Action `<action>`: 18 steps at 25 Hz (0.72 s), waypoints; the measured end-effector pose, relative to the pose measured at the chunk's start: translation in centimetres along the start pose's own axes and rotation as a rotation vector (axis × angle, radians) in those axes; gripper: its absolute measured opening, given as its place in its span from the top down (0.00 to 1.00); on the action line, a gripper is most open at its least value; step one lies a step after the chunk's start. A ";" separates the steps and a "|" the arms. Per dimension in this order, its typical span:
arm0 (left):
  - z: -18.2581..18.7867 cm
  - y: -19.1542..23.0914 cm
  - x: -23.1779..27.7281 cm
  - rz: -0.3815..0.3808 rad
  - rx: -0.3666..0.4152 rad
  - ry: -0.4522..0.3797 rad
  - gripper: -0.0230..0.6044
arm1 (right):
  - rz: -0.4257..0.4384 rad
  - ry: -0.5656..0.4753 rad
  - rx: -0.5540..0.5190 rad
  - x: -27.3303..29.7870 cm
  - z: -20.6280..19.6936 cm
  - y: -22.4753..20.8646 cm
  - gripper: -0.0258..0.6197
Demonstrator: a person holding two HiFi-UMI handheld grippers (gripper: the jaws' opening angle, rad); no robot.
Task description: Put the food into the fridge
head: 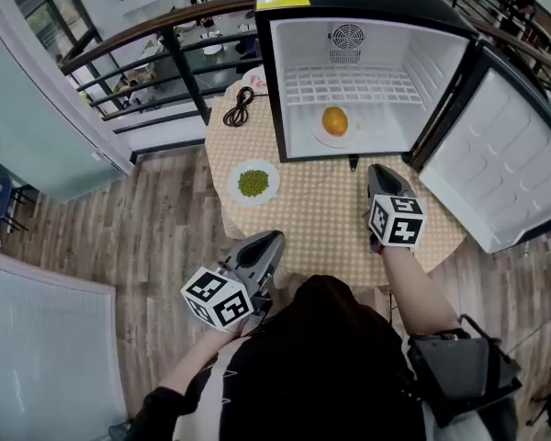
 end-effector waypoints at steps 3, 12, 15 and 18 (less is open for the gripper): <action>0.1 -1.5 -2.5 -0.036 0.024 -0.011 0.93 | 0.015 -0.003 0.008 -3.5 -0.5 2.9 0.90; -1.5 -5.5 -9.5 -0.140 0.064 -0.006 0.93 | 0.011 -0.015 0.096 -11.8 -4.3 10.3 0.91; -2.3 -6.2 -11.3 -0.156 0.057 -0.005 0.93 | 0.012 0.003 0.093 -14.1 -6.1 12.4 0.91; -3.1 -7.1 -12.4 -0.173 0.044 -0.003 0.93 | 0.012 0.017 0.104 -16.2 -7.4 13.8 0.92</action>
Point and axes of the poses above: the fingertips, and each gripper's own axes: x forward along the fingers, y to its left, z out of its top, the point moved 1 cm from there along -x, backward along the fingers, and after that the axes turned 5 degrees about z, right-handed, at the moved point
